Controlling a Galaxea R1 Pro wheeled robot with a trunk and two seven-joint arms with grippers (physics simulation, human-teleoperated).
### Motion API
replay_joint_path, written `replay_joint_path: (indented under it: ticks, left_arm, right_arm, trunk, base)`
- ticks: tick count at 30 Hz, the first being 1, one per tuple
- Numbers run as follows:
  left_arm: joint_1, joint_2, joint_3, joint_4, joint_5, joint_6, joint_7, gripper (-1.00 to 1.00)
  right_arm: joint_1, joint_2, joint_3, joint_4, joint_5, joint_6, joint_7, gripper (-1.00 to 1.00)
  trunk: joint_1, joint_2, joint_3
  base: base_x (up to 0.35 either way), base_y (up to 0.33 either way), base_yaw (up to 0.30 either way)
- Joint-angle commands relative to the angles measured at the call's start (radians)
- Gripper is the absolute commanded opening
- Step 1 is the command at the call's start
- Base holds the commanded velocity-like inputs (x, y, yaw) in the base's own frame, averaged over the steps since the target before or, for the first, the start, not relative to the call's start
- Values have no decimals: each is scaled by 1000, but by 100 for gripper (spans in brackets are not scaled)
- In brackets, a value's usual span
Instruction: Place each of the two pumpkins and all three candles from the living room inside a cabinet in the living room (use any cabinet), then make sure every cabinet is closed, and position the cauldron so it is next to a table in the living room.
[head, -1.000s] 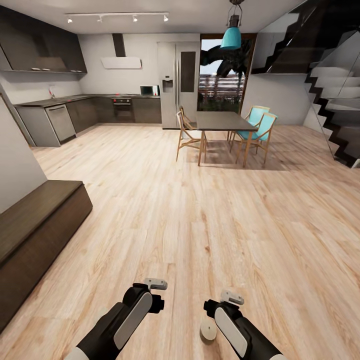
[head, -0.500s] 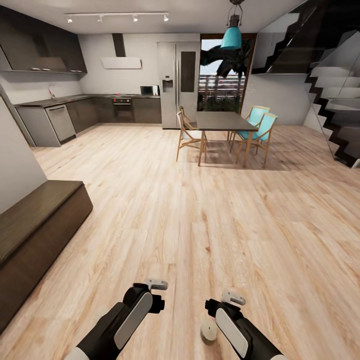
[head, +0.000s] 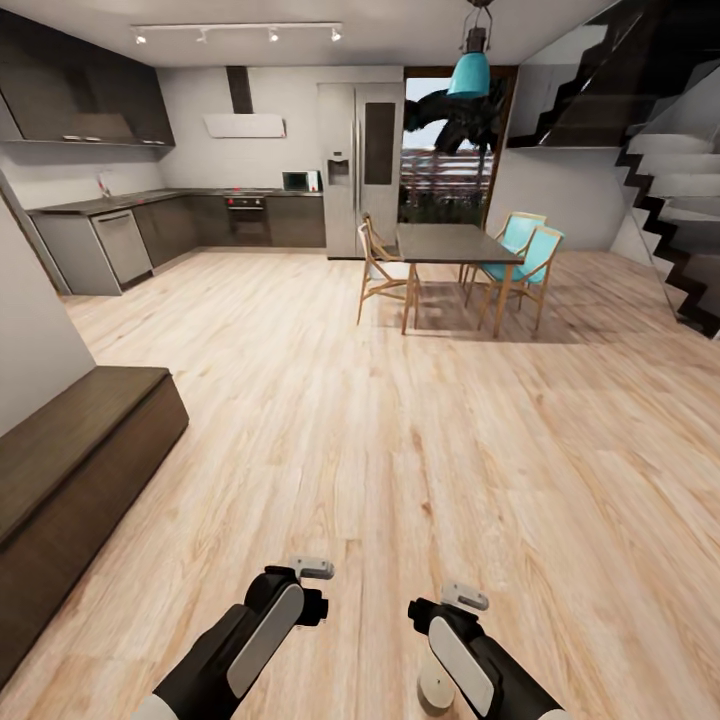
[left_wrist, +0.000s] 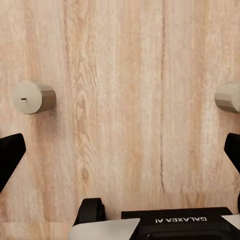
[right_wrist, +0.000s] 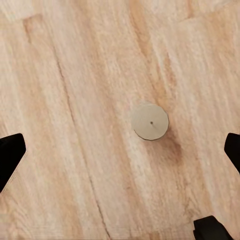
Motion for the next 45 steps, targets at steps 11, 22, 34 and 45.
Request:
replay_joint_path:
  ticks: [11,22,34,45]
  left_arm:
    - [-1,0,-7,-1,10,0,17,100]
    - [-1,0,-8,-1,10,0,18,100]
    - [-1,1,-8,-1,10,0,18,100]
    - [-1,3,0,-14,11,-3,16,100]
  right_arm:
    - [-1,-1,3,-1,-6,3,-7,100]
    - [-1,-1,3,23,-6,-26,-7,100]
    - [-1,-1,3,26,-7,-32,-7,100]
    - [-1,-2,4,91,-6,-33,-7,100]
  trunk:
    - [0,0,-1]
    - [0,0,-1]
    - [0,0,-1]
    - [4,-7,-4]
  base:
    - [273,17,0]
    - [168,-33,0]
    - [72,-28,0]
    - [16,0,0]
